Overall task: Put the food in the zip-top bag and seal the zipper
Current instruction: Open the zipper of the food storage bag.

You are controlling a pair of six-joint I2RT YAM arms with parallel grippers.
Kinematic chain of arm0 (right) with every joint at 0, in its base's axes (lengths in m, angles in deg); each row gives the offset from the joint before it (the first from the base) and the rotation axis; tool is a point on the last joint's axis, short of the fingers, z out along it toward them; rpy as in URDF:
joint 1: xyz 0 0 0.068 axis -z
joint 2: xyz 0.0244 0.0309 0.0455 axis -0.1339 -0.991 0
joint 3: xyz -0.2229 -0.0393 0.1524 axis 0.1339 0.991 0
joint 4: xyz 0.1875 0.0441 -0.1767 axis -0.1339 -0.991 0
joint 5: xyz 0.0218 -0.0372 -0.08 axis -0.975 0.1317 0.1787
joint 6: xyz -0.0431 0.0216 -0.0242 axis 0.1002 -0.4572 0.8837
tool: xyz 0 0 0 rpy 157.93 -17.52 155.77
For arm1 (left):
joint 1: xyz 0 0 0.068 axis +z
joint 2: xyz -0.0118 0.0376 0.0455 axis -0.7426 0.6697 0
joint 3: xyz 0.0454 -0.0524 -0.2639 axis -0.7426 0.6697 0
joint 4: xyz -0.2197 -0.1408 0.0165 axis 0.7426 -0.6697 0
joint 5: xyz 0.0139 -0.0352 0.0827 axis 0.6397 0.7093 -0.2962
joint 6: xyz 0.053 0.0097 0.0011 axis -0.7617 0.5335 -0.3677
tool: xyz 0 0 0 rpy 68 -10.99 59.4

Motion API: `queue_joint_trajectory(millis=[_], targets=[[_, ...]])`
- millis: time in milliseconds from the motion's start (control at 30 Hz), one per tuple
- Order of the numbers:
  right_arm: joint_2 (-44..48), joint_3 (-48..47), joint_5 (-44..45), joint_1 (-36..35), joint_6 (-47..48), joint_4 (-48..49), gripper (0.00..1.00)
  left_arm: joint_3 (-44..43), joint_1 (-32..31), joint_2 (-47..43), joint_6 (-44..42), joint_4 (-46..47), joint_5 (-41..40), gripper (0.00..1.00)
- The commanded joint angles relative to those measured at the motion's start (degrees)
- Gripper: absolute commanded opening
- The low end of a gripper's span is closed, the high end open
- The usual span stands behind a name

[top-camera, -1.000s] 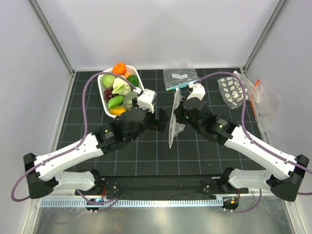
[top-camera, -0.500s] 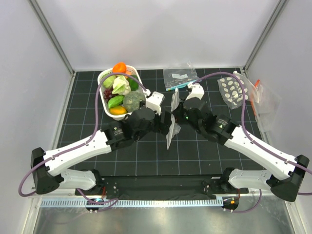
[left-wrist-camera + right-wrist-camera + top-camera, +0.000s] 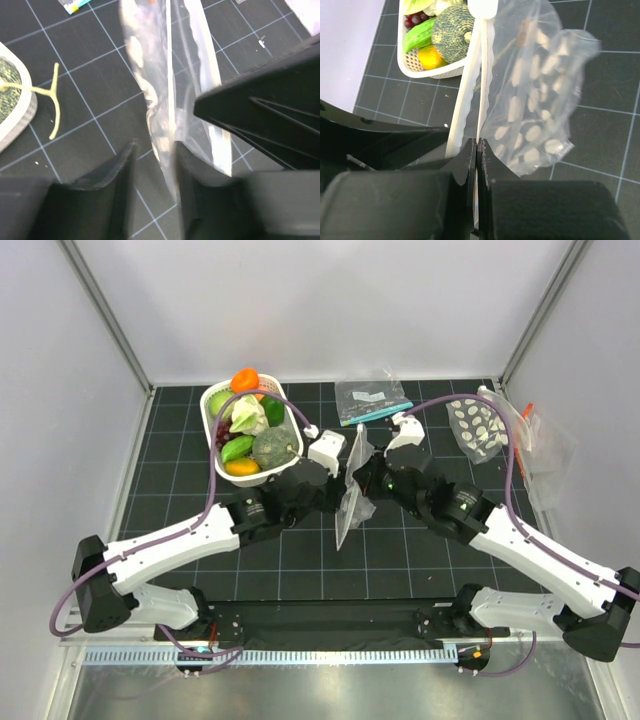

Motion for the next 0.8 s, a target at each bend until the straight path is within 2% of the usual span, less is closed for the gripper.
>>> queue_joint_trajectory(millis=[0,33,100,133,200,267,300,400,767], targets=[[2.67,0.50,-2.07,-0.22,-1.43,2.21,0.01,-2.01,0.43,0.58,-0.55,3.29,-0.84,0.34],[2.76,0.76,-2.42,-0.22,-1.52,2.21,0.01,-2.10,0.43,0.93,-0.46,3.47,-0.66,0.24],[2.84,0.94,-2.78,-0.22,-1.61,1.94,0.01,-2.45,0.43,1.72,-0.46,3.65,-0.31,0.17],[2.84,1.03,-2.78,-0.22,-1.53,1.59,0.01,-2.62,0.43,2.07,-0.46,3.73,-0.48,0.08],[2.67,0.94,-1.64,-0.30,-1.35,-0.24,0.01,-2.63,0.52,2.25,-0.11,3.56,-1.53,0.00],[2.23,0.59,0.73,-0.22,-1.44,-2.18,0.14,-2.71,1.04,2.08,1.38,2.77,-2.68,0.00],[2.06,0.59,1.26,-0.30,-1.26,-3.67,0.29,-2.71,1.31,1.73,1.91,2.59,-2.59,0.00],[1.70,1.29,0.66,-0.30,-0.91,-3.95,0.46,-2.54,1.48,1.29,2.97,2.68,-2.68,0.00],[0.39,3.49,-3.39,-0.31,-2.75,0.53,0.48,-1.92,1.40,1.11,5.60,3.38,-2.51,0.00]])
